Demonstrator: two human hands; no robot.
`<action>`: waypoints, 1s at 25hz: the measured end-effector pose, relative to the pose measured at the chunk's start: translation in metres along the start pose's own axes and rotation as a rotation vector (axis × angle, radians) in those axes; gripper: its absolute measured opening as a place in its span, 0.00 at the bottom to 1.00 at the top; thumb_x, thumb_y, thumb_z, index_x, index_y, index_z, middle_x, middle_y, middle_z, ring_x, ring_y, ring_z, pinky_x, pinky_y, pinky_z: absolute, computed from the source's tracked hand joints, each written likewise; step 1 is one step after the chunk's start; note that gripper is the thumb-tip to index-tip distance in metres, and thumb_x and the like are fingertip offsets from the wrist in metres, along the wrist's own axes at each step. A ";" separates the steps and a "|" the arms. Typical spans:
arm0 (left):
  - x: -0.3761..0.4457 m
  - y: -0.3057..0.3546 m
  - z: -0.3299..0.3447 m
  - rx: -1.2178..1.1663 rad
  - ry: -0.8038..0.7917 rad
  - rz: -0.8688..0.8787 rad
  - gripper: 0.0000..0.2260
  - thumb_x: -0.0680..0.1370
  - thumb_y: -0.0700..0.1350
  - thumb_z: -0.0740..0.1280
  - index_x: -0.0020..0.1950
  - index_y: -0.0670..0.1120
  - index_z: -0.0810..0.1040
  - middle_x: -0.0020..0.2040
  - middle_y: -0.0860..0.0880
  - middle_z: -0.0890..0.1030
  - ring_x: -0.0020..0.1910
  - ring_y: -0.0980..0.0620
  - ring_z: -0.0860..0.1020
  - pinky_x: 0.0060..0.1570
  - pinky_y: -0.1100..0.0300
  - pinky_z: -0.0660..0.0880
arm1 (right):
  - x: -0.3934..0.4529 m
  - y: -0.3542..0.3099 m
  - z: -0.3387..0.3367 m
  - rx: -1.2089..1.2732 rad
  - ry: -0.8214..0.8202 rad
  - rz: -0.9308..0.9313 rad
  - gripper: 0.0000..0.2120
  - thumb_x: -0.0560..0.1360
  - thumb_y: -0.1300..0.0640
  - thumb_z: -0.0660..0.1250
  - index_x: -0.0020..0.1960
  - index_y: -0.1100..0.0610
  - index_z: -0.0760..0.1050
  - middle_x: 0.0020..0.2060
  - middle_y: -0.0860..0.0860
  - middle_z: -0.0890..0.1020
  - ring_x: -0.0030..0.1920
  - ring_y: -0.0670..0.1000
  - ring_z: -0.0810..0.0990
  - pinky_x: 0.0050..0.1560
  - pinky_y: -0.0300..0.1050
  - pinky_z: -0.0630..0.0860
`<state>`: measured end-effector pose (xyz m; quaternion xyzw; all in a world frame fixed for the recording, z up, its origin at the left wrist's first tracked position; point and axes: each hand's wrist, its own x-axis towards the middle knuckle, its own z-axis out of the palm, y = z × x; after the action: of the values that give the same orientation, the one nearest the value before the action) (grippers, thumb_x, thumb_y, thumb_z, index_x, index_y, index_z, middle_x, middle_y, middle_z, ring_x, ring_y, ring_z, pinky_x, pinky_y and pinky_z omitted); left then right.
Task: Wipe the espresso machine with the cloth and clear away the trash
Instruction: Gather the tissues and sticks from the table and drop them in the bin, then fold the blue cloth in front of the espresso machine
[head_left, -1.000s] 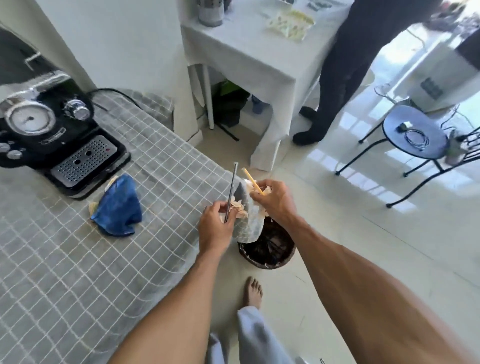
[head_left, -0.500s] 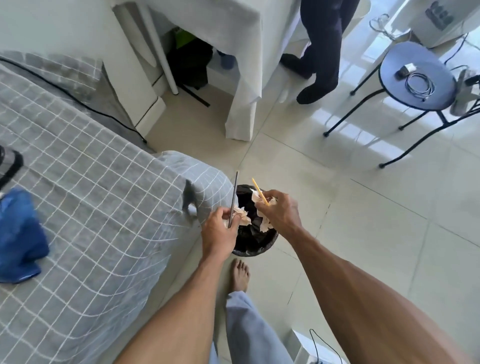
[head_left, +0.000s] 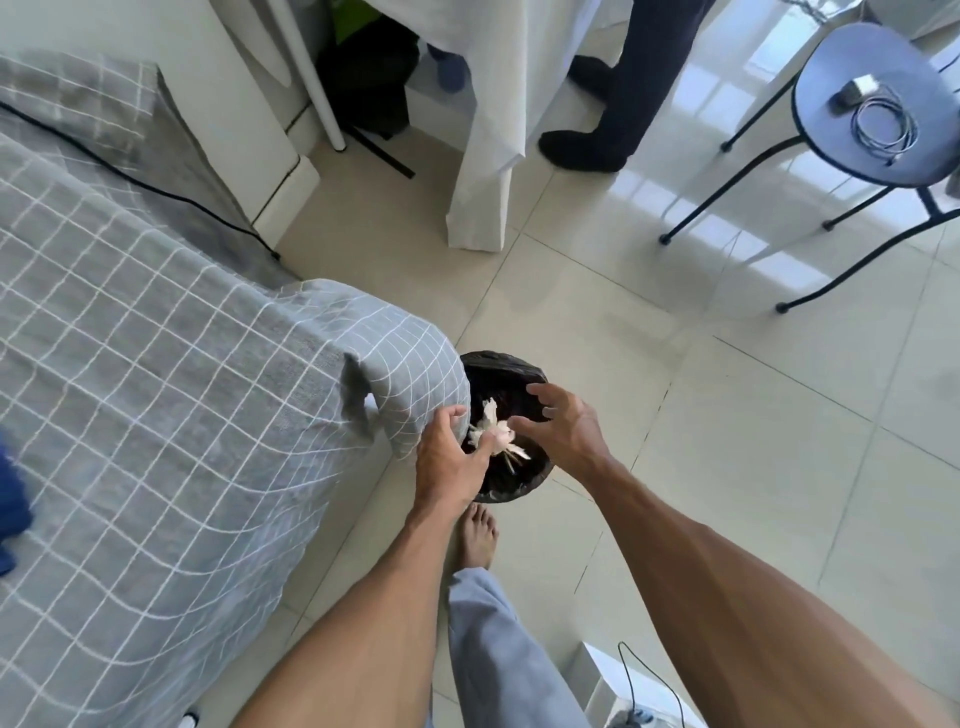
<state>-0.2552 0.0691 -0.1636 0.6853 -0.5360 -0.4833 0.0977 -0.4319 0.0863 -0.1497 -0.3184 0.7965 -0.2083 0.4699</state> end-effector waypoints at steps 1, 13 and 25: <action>0.000 0.000 -0.001 0.010 0.003 0.003 0.20 0.75 0.56 0.74 0.64 0.54 0.73 0.62 0.54 0.77 0.60 0.52 0.76 0.60 0.55 0.72 | -0.001 0.001 0.000 0.009 0.007 0.001 0.28 0.72 0.53 0.80 0.70 0.52 0.79 0.65 0.55 0.79 0.60 0.50 0.79 0.63 0.49 0.79; -0.035 0.034 -0.093 -0.029 0.117 0.154 0.18 0.77 0.58 0.72 0.63 0.61 0.69 0.60 0.56 0.76 0.56 0.54 0.80 0.56 0.51 0.81 | -0.043 -0.086 -0.005 -0.038 0.013 -0.214 0.23 0.74 0.52 0.78 0.68 0.52 0.79 0.61 0.50 0.82 0.56 0.46 0.83 0.48 0.27 0.75; -0.104 0.003 -0.324 -0.205 0.424 0.231 0.22 0.78 0.56 0.72 0.68 0.55 0.70 0.65 0.52 0.78 0.52 0.54 0.82 0.51 0.53 0.82 | -0.148 -0.275 0.102 -0.213 -0.008 -0.691 0.27 0.77 0.47 0.75 0.72 0.54 0.74 0.66 0.55 0.80 0.64 0.51 0.79 0.64 0.51 0.79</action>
<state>-0.0045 0.0295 0.0631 0.6922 -0.5262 -0.3662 0.3314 -0.2034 -0.0085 0.0668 -0.6170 0.6572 -0.2693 0.3389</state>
